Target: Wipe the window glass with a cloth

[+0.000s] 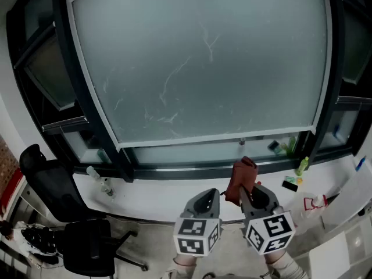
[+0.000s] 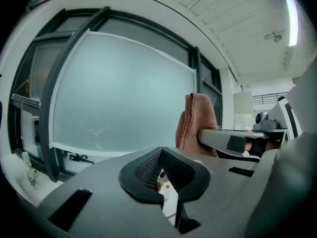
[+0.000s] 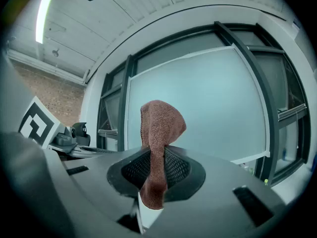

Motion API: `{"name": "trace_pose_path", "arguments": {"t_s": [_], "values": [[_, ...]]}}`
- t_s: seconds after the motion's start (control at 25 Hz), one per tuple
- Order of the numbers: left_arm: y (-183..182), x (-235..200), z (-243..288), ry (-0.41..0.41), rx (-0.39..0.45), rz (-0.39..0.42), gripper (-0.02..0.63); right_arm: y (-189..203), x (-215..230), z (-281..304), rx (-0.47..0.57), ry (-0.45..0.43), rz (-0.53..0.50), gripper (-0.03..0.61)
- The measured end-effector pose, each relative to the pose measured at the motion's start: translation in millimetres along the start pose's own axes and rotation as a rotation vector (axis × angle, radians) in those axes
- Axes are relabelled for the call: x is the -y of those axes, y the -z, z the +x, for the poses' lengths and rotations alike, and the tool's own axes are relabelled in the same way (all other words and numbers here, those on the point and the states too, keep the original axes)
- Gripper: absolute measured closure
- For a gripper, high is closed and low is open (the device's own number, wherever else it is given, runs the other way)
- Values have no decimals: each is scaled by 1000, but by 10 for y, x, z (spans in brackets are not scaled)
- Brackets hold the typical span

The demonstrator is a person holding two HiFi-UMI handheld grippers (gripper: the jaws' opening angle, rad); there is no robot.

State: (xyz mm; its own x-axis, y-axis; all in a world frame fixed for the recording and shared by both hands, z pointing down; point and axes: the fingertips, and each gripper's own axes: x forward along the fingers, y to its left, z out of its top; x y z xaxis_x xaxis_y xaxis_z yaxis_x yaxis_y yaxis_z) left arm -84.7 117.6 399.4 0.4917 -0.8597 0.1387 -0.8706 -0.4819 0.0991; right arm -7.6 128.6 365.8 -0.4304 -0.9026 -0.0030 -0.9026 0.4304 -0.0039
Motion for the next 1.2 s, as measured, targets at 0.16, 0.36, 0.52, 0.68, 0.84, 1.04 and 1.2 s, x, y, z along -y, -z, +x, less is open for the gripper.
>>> {"name": "trace_pose_path", "arguments": {"t_s": [0.16,0.36,0.52,0.68,0.84,1.04,1.2], "values": [[-29,-9,8,5,6,3,611,-23,-25,33,4,-5,-9,529],[-40,-39,22,14,7,6,609,4,-84,75,-6,-8,-20,529],[-28,-110,23,22,0,13,609,30,-146,129,-10,-3,-18,529],[-31,-218,1,33,9,16,609,31,-252,195,7,-8,7,529],[-23,-338,-13,35,13,20,609,43,-376,285,7,-12,-16,529],[11,-484,16,38,1,3,609,99,-441,411,-11,-11,-6,529],[22,-569,109,34,-4,-3,611,133,-407,535,-19,-11,5,529]]}}
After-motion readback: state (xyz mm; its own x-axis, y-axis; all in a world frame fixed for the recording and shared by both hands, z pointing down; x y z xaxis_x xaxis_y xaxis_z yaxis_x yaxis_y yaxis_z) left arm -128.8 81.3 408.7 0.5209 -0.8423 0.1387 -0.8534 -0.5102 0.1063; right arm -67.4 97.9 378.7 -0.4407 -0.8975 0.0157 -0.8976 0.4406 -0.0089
